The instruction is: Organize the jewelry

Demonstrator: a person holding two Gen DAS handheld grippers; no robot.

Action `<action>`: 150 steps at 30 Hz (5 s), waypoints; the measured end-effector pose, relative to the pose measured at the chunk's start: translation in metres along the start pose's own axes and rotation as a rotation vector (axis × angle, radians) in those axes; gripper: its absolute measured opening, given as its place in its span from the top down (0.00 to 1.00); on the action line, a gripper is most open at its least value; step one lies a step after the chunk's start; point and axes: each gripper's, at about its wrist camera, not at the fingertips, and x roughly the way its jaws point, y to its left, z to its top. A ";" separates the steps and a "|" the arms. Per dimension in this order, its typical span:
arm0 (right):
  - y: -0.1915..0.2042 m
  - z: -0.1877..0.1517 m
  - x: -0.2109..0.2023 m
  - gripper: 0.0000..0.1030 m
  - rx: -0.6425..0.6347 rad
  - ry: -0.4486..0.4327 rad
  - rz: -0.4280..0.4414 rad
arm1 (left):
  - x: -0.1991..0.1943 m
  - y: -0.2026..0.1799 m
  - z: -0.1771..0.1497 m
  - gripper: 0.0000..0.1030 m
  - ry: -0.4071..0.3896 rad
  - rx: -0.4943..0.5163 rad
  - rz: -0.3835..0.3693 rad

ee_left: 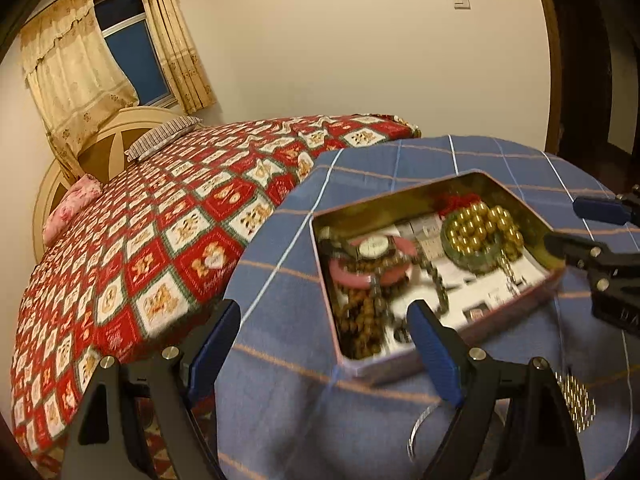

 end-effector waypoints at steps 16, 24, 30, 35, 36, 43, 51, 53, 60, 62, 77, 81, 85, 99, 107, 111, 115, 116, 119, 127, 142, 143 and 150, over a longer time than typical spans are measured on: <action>0.021 -0.059 -0.040 0.44 0.008 0.021 0.025 | -0.025 -0.011 -0.061 0.17 0.071 -0.013 -0.021; 0.033 -0.072 -0.043 0.42 -0.013 0.034 0.043 | -0.023 -0.027 -0.067 0.17 0.077 0.011 -0.047; 0.042 -0.078 -0.039 0.42 -0.037 0.048 0.062 | -0.015 -0.035 -0.071 0.41 0.113 0.020 -0.077; 0.049 -0.084 -0.033 0.42 -0.057 0.070 0.072 | -0.013 -0.040 -0.073 0.51 0.114 0.028 -0.100; 0.050 -0.085 -0.032 0.42 -0.063 0.073 0.074 | -0.014 -0.042 -0.073 0.56 0.113 0.030 -0.105; 0.047 -0.090 -0.028 0.83 -0.052 0.089 0.092 | -0.019 -0.055 -0.074 0.92 0.104 0.078 -0.156; 0.041 -0.089 -0.035 0.85 -0.030 0.056 0.100 | -0.028 -0.052 -0.073 0.97 0.080 0.069 -0.165; 0.039 -0.088 -0.038 0.85 -0.025 0.044 0.097 | -0.033 -0.050 -0.071 0.97 0.064 0.065 -0.161; 0.034 -0.084 -0.049 0.85 -0.012 0.004 0.085 | -0.051 -0.044 -0.061 0.98 0.013 0.061 -0.147; 0.033 -0.083 -0.052 0.85 -0.013 -0.008 0.078 | -0.056 -0.043 -0.059 0.98 0.001 0.064 -0.143; 0.026 -0.078 -0.062 0.85 -0.003 -0.045 0.052 | -0.066 -0.032 -0.051 1.00 -0.027 0.037 -0.143; 0.025 -0.078 -0.061 0.85 -0.003 -0.041 0.053 | -0.057 -0.030 -0.052 1.00 -0.006 0.002 -0.168; 0.023 -0.080 -0.059 0.85 0.003 -0.036 0.051 | -0.044 -0.027 -0.056 0.75 0.041 -0.049 -0.194; 0.014 -0.086 -0.048 0.85 0.024 -0.004 0.052 | -0.026 -0.054 -0.066 0.28 0.108 -0.015 -0.194; 0.014 -0.086 -0.046 0.85 0.023 0.000 0.059 | -0.014 -0.052 -0.071 0.28 0.132 -0.029 -0.210; 0.015 -0.087 -0.046 0.85 0.023 -0.002 0.059 | -0.015 -0.052 -0.072 0.35 0.123 -0.021 -0.217; 0.016 -0.087 -0.046 0.85 0.022 -0.004 0.057 | -0.018 -0.055 -0.072 0.35 0.120 0.001 -0.209; 0.016 -0.087 -0.046 0.85 0.021 -0.004 0.056 | -0.019 -0.055 -0.073 0.35 0.121 0.000 -0.214; 0.016 -0.086 -0.046 0.85 0.020 -0.002 0.058 | -0.021 -0.056 -0.073 0.35 0.119 0.005 -0.215; 0.016 -0.087 -0.044 0.85 0.015 0.004 0.058 | -0.023 -0.054 -0.072 0.35 0.114 -0.005 -0.213; 0.017 -0.081 -0.044 0.85 -0.002 -0.003 0.041 | -0.044 -0.033 -0.052 0.35 0.041 -0.031 -0.194; 0.017 -0.079 -0.045 0.85 -0.006 -0.006 0.040 | -0.046 -0.029 -0.048 0.35 0.031 -0.036 -0.193; 0.016 -0.060 -0.051 0.85 -0.033 -0.037 0.028 | -0.056 -0.013 -0.026 0.35 -0.016 -0.051 -0.184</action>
